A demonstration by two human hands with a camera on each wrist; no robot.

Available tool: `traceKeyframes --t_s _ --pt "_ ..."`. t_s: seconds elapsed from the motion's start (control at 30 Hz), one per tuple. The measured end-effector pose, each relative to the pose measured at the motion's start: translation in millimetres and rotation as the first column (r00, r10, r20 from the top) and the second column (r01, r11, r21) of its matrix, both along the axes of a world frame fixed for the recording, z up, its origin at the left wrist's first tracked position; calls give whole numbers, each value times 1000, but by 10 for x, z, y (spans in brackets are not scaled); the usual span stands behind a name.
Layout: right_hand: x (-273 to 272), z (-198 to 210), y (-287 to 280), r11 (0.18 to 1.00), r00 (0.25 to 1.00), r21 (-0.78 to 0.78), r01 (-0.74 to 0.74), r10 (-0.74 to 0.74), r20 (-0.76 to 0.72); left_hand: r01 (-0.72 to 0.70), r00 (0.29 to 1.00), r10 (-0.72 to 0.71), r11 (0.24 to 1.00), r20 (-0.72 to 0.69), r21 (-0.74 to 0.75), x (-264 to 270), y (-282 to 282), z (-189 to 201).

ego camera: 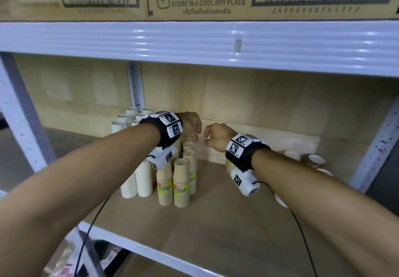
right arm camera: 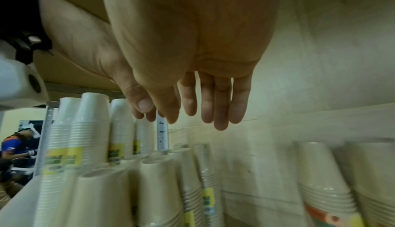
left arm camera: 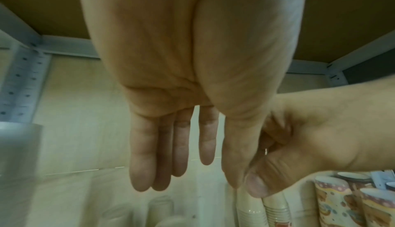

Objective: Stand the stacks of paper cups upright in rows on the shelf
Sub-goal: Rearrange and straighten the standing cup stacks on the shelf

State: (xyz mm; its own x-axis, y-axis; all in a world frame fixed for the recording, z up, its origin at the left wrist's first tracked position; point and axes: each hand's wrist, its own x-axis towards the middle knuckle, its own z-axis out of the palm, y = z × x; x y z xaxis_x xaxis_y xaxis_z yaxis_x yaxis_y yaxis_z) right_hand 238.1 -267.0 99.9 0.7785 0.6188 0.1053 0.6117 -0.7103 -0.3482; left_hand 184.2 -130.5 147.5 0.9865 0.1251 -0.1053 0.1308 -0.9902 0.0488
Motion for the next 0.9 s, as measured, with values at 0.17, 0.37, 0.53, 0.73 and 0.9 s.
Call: traceKeyframes --t_s 0.17,0.37,0.53,0.73,0.9 --pt "-377 4 312 994 994 -23 -104 104 -25 -35 996 42 995 -79 94 -279 192 -91" --pt "-673 -119 585 979 989 -142 -148 144 -32 -56 992 67 993 -109 105 -497 352 -282" --pt "-746 -242 660 962 983 -206 -180 181 -17 -67 996 67 998 -60 7 -602 460 -463" --pt "-744 -307 644 968 982 -164 -191 190 -23 -86 984 77 995 -158 -51 -642 457 -566" --pt "-784 -292 623 970 980 -142 -199 196 -35 -107 986 92 990 -142 -97 -667 467 -601"
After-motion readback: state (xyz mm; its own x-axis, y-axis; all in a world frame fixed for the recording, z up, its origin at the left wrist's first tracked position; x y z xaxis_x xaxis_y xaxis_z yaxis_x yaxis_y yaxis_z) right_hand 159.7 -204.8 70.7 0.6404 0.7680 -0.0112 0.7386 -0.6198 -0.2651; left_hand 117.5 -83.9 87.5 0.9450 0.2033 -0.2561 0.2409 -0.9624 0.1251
